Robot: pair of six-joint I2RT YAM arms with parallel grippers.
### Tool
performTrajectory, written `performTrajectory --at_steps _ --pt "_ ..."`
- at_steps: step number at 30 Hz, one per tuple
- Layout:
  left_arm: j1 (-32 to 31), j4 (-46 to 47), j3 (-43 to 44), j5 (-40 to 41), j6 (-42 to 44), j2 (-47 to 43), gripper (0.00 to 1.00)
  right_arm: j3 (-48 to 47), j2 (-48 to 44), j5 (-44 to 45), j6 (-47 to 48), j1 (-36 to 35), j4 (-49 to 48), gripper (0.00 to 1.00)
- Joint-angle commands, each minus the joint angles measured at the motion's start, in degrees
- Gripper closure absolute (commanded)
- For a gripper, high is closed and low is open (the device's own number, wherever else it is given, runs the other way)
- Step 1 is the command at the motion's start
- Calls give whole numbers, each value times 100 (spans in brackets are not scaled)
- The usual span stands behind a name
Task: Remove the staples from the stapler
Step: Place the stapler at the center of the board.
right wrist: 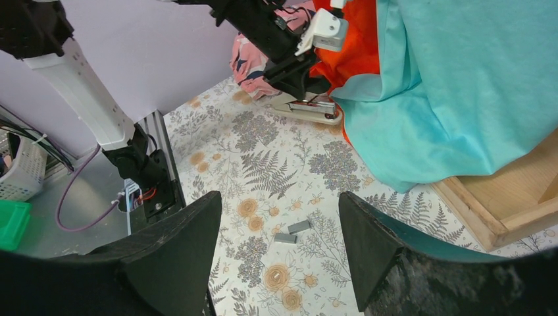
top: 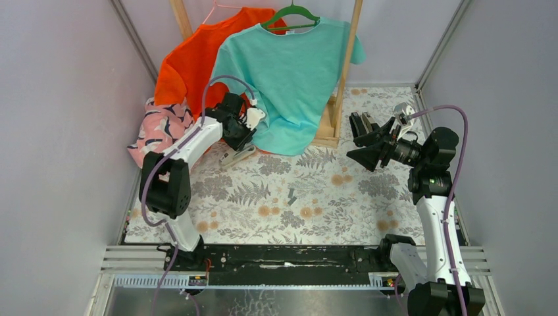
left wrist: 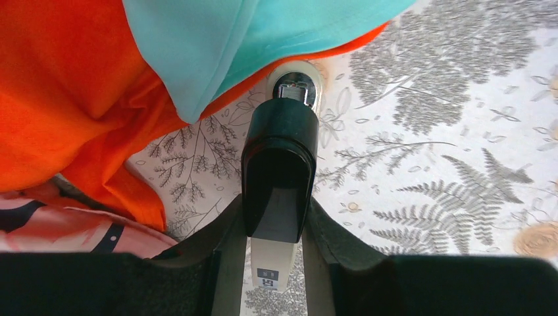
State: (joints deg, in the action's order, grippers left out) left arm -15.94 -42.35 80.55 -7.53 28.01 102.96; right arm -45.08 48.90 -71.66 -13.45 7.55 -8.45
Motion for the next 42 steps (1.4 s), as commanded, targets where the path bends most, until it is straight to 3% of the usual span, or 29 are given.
performTrajectory --at_steps 1,7,12,18,23,26,31,39,42 --pt "-309 -48 -62 117 -39 -543 100 -152 -63 -120 81 -34 -77 28" --pt "-618 -355 -15 239 -599 -797 100 -159 -108 -120 76 -35 -69 27" --pt "-1253 -139 -97 -30 -888 -1279 100 -168 -117 -130 75 -34 -69 27" --pt "-2295 853 -594 -469 -1173 -1772 100 -201 -155 -107 164 -34 20 27" --pt "-3126 1778 -1069 -602 -1363 -1892 100 -437 -287 208 699 -26 689 27" --pt "-3561 2076 -1124 -445 -1442 -1709 100 -572 -463 1100 1003 31 1159 26" --pt "-4129 2293 -844 54 -1386 -1169 100 -389 -826 3309 726 128 989 24" --pt "-4518 2103 -147 461 -1119 -193 100 -308 -912 5212 356 141 932 26" --pt "-4586 2095 90 423 -1074 68 100 -251 -968 5476 287 141 852 27"
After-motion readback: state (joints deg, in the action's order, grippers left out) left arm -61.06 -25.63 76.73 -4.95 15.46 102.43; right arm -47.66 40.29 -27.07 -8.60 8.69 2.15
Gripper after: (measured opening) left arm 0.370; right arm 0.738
